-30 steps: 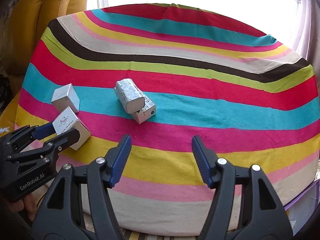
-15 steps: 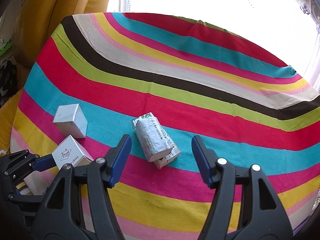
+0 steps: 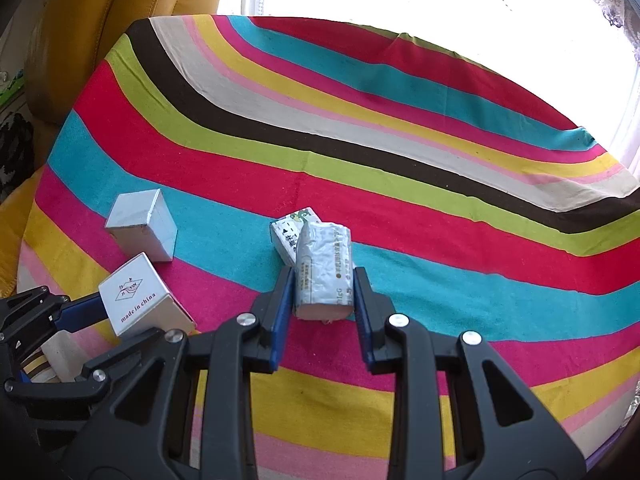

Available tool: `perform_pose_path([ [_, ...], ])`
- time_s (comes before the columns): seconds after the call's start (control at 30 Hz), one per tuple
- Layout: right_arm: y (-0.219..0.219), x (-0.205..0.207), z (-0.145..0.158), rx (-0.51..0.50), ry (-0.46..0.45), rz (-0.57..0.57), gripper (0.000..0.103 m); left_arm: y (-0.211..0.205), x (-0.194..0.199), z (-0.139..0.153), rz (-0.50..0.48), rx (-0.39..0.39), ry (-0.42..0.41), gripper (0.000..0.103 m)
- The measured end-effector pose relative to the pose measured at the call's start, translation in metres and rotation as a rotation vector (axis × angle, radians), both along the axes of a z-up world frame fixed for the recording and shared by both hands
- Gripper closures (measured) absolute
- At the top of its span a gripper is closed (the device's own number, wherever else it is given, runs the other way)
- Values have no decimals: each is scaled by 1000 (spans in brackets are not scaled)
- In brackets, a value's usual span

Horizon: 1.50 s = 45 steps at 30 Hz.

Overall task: Organize objects
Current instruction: 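Grasp the white JIYIN MUSIC cube box with the left tool while the right tool grasps the silver-wrapped bar, then carry the cube box and silver bar over the purple box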

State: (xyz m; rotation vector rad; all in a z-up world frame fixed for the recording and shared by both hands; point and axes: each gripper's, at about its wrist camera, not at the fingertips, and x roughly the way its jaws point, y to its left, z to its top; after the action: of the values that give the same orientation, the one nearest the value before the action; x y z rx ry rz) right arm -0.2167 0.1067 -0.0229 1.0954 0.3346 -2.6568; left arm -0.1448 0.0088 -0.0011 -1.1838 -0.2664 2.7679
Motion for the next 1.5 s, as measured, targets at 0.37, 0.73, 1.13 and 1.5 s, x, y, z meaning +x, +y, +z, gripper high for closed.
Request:
perform_pose_path([
  [0.37,20,41,4,-33,-4,-91,70,10,18,12,2,-51,42,58],
  [0.73,56,91,16,-54,-22,-182,70,31,42,24,-23,-85,74,58],
  [1.13,104,135,22,-63,-42,-265,70,67,70,37,-82,-121,101,58],
  [1.5,154,168,27,-84,-45,-355,70,133,92,42,-244,-189,106,58],
])
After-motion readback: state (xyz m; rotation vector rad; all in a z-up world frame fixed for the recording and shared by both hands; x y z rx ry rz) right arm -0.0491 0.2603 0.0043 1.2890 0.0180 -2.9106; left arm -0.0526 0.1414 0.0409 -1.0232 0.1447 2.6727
